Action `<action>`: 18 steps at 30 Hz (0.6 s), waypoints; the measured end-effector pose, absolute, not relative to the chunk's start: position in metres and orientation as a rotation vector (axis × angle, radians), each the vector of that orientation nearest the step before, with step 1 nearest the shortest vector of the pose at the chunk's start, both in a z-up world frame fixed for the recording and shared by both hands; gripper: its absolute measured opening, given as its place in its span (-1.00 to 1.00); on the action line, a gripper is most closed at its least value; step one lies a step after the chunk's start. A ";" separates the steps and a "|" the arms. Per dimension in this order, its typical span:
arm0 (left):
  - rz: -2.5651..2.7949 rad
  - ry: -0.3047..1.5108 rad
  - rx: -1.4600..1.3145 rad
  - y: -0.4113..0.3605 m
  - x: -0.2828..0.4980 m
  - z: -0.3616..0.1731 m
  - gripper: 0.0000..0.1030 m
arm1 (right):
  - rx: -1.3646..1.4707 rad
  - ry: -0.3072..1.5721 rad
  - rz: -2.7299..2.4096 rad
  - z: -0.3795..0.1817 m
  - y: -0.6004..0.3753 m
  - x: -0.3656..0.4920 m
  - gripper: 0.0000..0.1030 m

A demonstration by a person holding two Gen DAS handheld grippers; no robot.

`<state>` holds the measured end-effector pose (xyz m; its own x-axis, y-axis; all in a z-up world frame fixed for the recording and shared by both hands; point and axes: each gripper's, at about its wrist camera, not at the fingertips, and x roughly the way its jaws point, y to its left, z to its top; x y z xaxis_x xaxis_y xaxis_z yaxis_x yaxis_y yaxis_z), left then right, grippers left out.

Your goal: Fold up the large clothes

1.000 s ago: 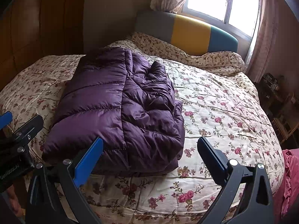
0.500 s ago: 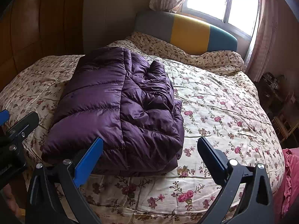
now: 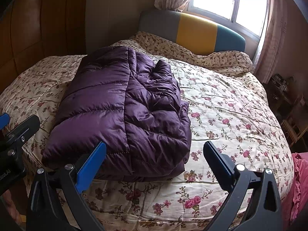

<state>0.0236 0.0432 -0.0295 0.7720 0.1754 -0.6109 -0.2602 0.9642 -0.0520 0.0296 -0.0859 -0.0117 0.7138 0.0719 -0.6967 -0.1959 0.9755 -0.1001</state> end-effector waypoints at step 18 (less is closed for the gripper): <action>0.222 0.675 -0.153 0.046 0.027 -0.037 0.93 | -0.171 0.766 0.148 -0.016 -0.086 0.032 0.95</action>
<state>0.0270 0.0457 -0.0367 0.7585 0.1531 -0.6334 -0.2520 0.9653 -0.0684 0.0325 -0.0857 -0.0158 0.7116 0.0713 -0.6990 -0.1951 0.9758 -0.0991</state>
